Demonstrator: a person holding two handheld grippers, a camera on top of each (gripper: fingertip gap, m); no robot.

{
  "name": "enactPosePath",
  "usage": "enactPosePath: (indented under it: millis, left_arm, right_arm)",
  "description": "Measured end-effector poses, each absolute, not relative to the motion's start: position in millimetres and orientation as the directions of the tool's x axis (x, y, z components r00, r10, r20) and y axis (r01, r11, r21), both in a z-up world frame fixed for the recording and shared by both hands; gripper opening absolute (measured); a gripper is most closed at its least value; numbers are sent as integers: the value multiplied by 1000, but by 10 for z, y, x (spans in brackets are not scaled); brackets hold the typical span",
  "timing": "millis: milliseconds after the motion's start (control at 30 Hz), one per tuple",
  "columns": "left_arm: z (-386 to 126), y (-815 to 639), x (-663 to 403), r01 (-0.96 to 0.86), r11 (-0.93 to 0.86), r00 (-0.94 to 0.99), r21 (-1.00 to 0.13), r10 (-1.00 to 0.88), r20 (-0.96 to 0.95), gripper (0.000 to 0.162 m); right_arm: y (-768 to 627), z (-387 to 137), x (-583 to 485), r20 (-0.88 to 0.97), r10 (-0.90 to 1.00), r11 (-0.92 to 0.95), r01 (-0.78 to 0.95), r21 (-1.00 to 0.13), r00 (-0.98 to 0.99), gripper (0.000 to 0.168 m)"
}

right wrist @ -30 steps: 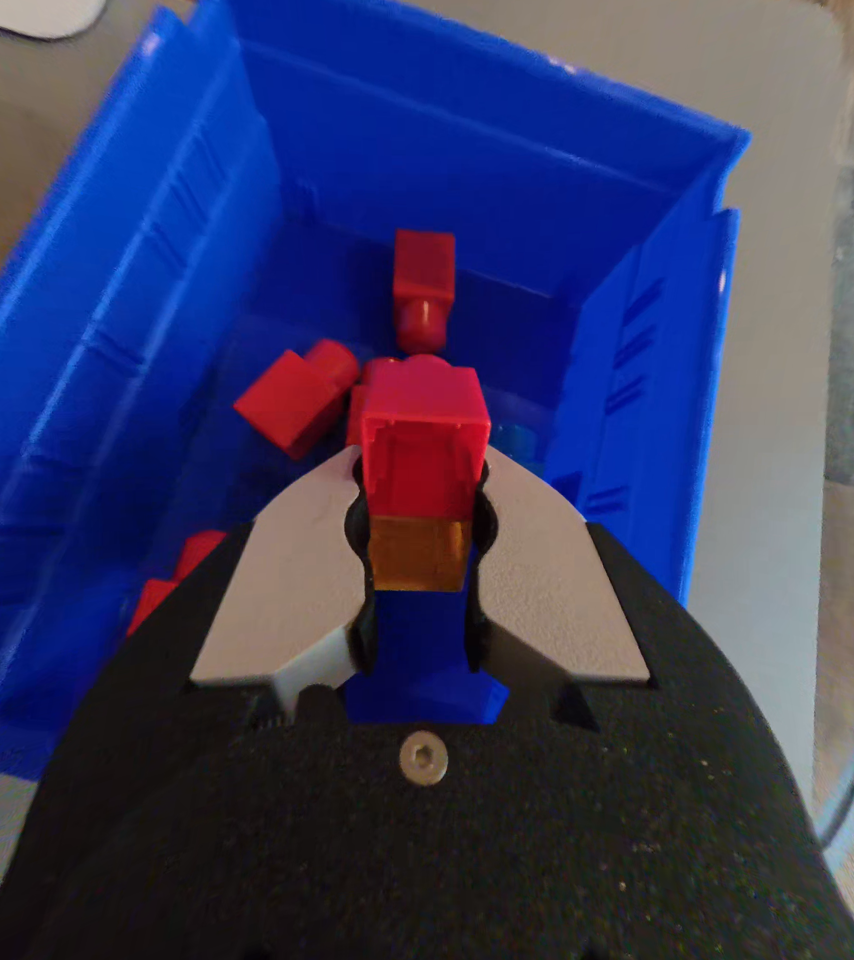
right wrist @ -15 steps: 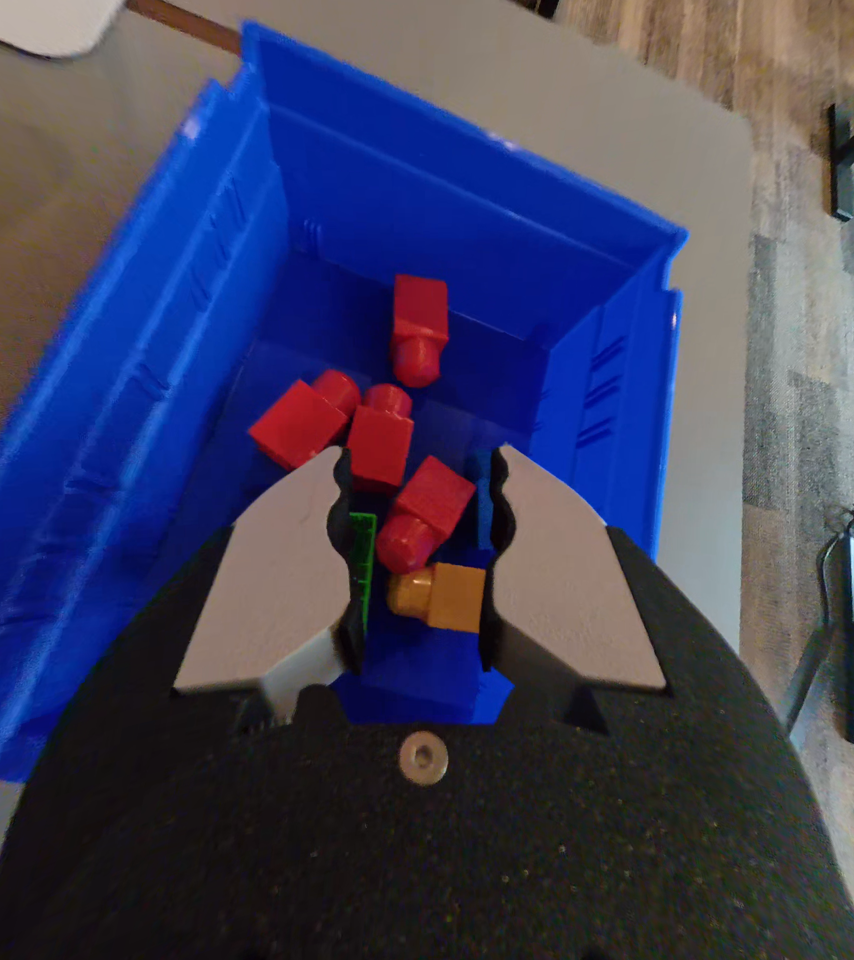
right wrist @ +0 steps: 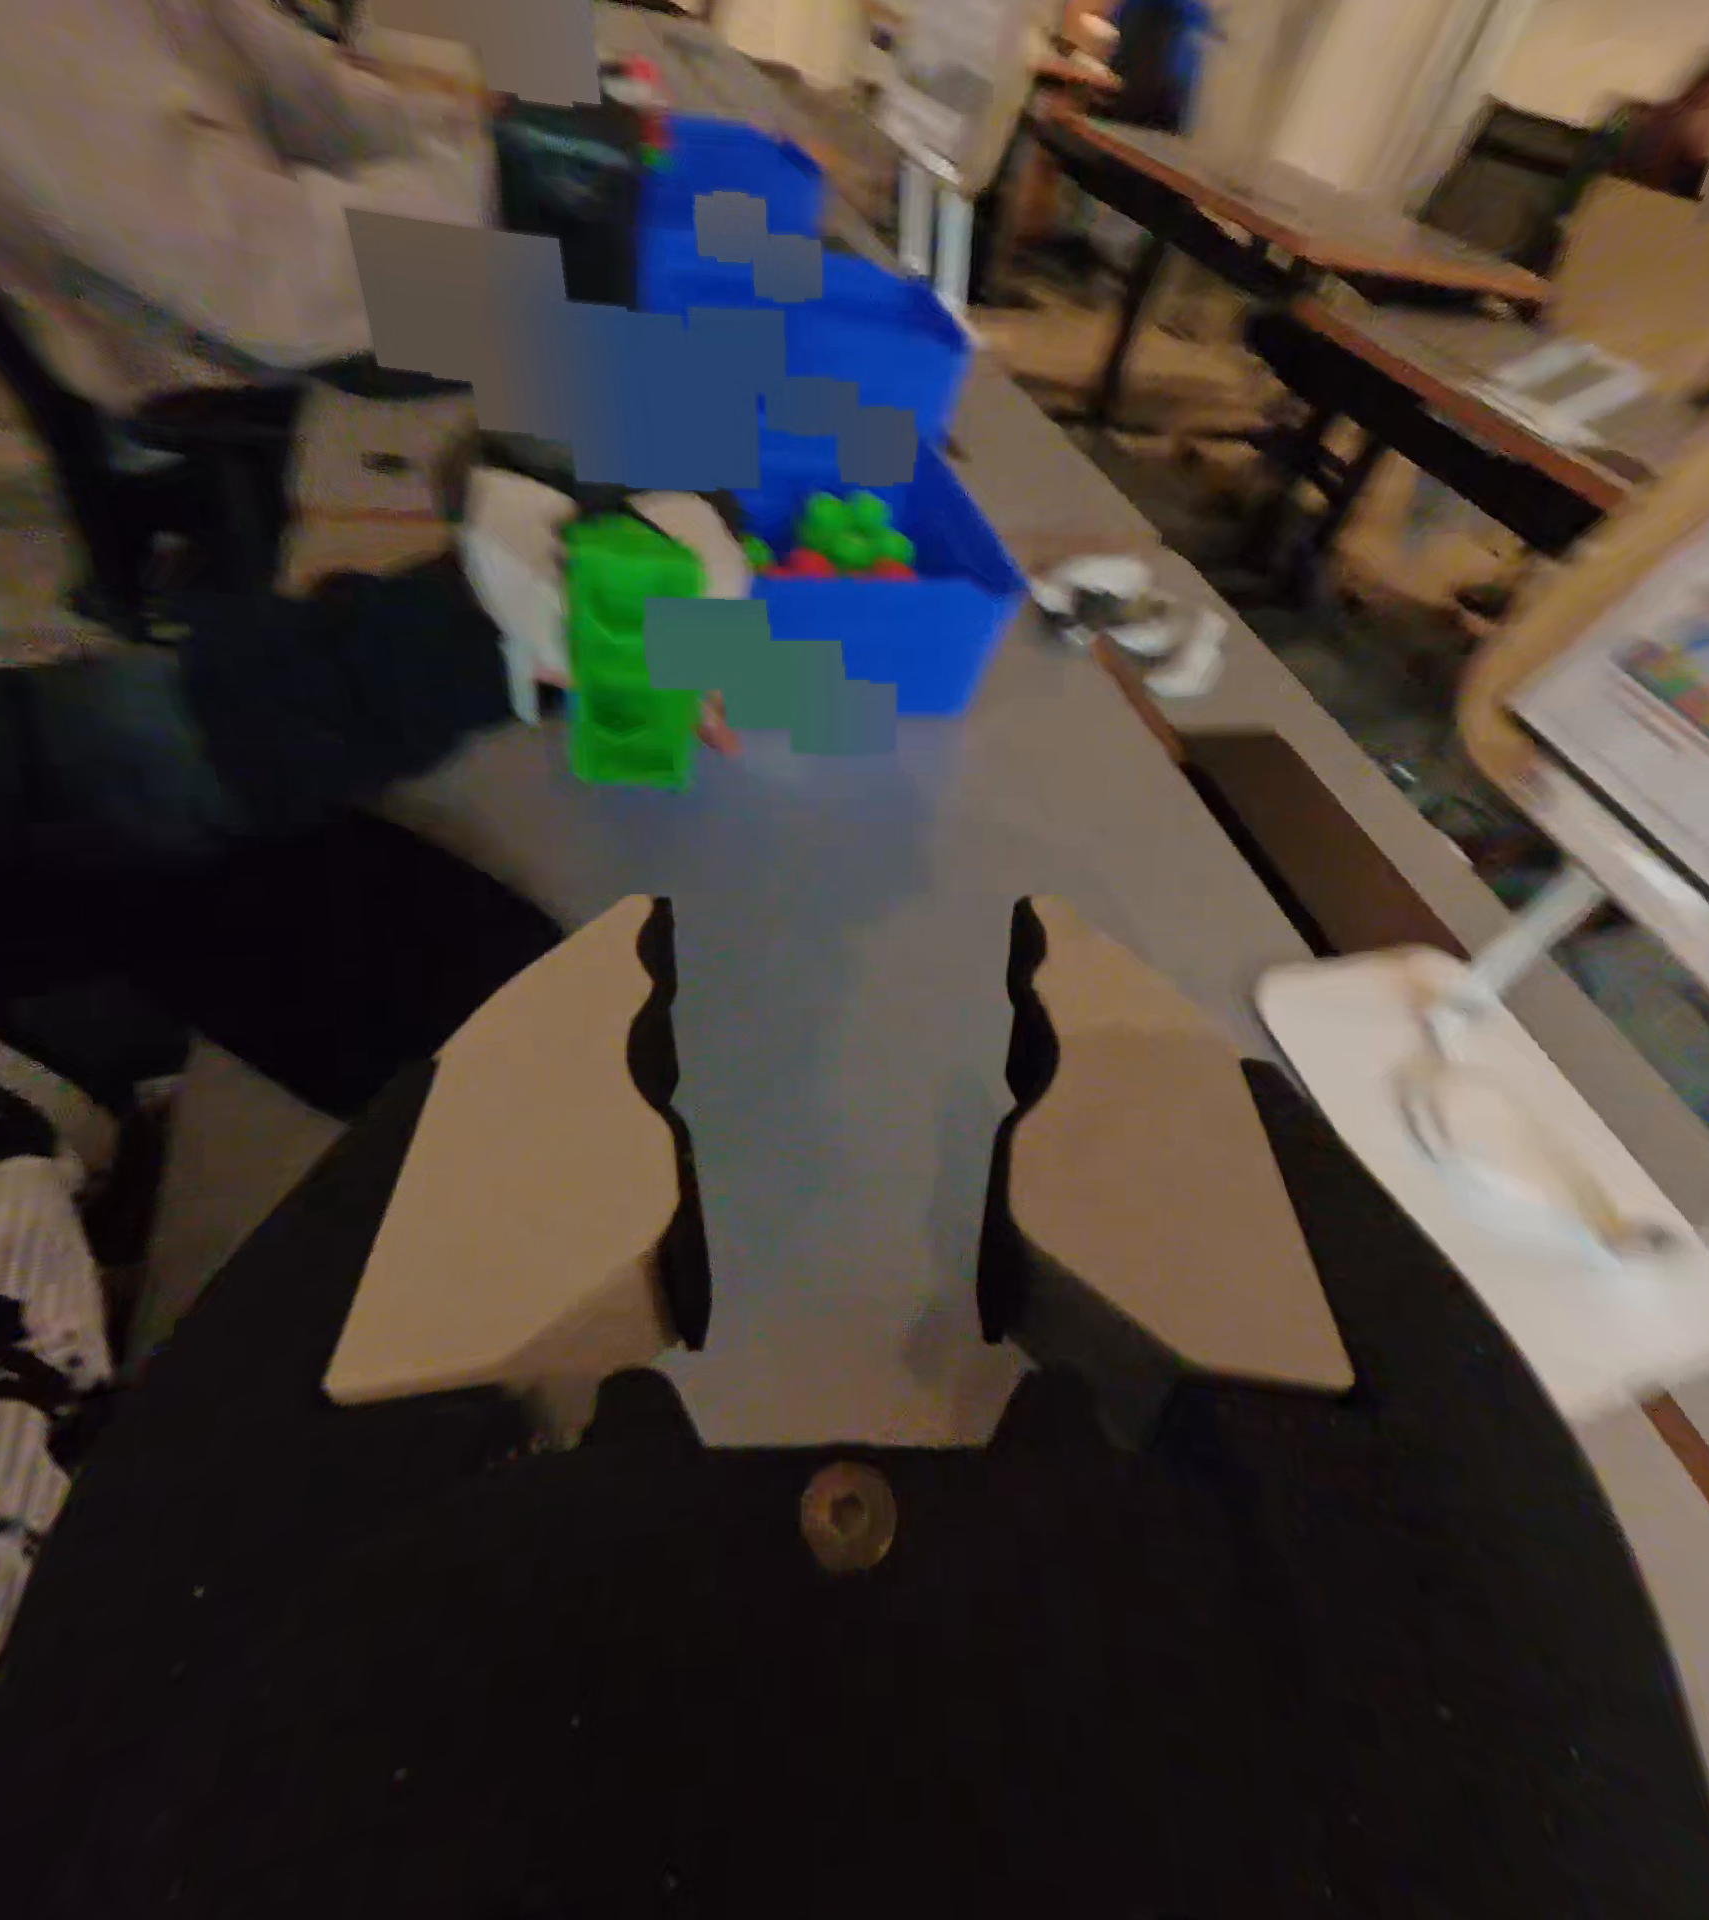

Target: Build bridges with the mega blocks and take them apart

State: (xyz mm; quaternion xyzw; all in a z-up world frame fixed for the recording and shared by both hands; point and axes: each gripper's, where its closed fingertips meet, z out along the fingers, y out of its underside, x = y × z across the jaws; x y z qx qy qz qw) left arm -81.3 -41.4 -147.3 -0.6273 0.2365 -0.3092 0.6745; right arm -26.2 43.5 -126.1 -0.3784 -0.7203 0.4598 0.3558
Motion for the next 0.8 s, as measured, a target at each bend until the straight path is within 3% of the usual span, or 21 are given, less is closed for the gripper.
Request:
enactPosePath:
  millis: [167,267,433,600,700,800]
  left_arm:
    - [-1545,-356,-733,100,-4,689,-995,-721,72,34]
    - [-1610,-323,-695,74,-22,691,-997,-719,67,34]
    - [-1695,-298,-673,34,-39,698,-999,-714,52,34]
    - [-1725,-252,-637,21,-3,701,-1000,-713,17,36]
    - [-1795,-212,-669,-11,2,729,-1000,-684,-9,58]
    - [-1825,-192,-704,4,-4,743,-1000,-669,5,69]
  right_arm:
    - [-283,-1366,-629,177,769,345,165,-924,-614,60]
    - [-441,-1438,-771,165,751,344,166,-924,-640,58]
    - [-431,-1552,-867,144,758,335,189,-923,-636,36]
    - [-372,-1573,-822,161,753,354,187,-916,-638,35]
    - [-262,-1520,-747,176,762,362,185,-914,-624,35]
    - [14,-1396,-641,207,800,365,184,-913,-563,35]
